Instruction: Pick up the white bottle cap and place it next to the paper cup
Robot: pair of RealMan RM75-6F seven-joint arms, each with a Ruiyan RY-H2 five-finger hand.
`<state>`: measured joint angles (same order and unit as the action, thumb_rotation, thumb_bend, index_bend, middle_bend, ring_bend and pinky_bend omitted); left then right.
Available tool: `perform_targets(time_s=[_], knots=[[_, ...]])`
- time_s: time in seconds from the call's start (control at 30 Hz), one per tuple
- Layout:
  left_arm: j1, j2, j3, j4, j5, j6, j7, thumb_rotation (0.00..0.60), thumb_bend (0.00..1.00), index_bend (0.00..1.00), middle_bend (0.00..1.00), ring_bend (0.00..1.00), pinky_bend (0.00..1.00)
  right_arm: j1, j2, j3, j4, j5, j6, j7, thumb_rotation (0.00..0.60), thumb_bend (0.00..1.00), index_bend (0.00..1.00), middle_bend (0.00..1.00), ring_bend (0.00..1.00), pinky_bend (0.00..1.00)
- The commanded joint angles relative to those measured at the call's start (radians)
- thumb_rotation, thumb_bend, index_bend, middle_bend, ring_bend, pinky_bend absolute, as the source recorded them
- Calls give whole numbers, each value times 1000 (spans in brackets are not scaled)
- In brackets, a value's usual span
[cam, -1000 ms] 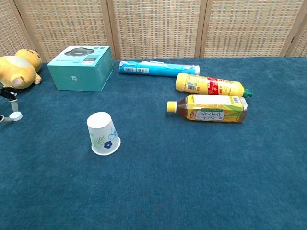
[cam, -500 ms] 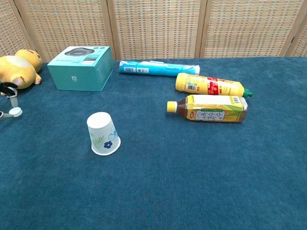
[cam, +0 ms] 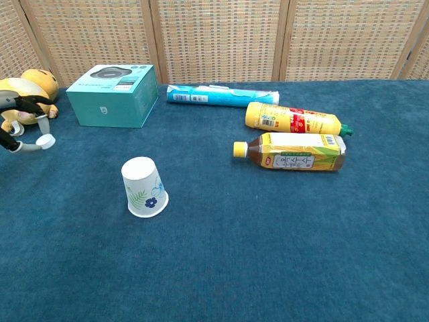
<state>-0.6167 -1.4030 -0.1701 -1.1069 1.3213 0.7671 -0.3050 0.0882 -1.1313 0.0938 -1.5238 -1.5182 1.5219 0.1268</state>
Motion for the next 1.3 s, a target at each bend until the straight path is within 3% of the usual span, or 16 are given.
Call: perform_targets(time_s=[0.03, 0.23, 0.57, 1.3], knots=[[-21, 47, -7, -142, 20, 34, 66, 600, 332, 515, 0, 0, 0, 0, 2, 2, 1, 1, 0, 7, 600, 0, 59, 0, 0, 0], [-91, -1, -43, -223, -103, -12, 263, 600, 337, 517, 0, 0, 0, 1, 7, 5, 5, 9, -4, 26, 600, 0, 59, 0, 0, 0], [-194, -107, -52, -157, -338, -79, 488, 600, 337, 520, 0, 0, 0, 5, 6, 4, 13, 11, -15, 34, 600, 0, 59, 0, 0, 0], [-263, -223, -22, -47, -347, -93, 521, 600, 335, 506, 0, 0, 0, 11, -3, -2, 13, 16, -34, 12, 600, 0, 66, 0, 0, 0]])
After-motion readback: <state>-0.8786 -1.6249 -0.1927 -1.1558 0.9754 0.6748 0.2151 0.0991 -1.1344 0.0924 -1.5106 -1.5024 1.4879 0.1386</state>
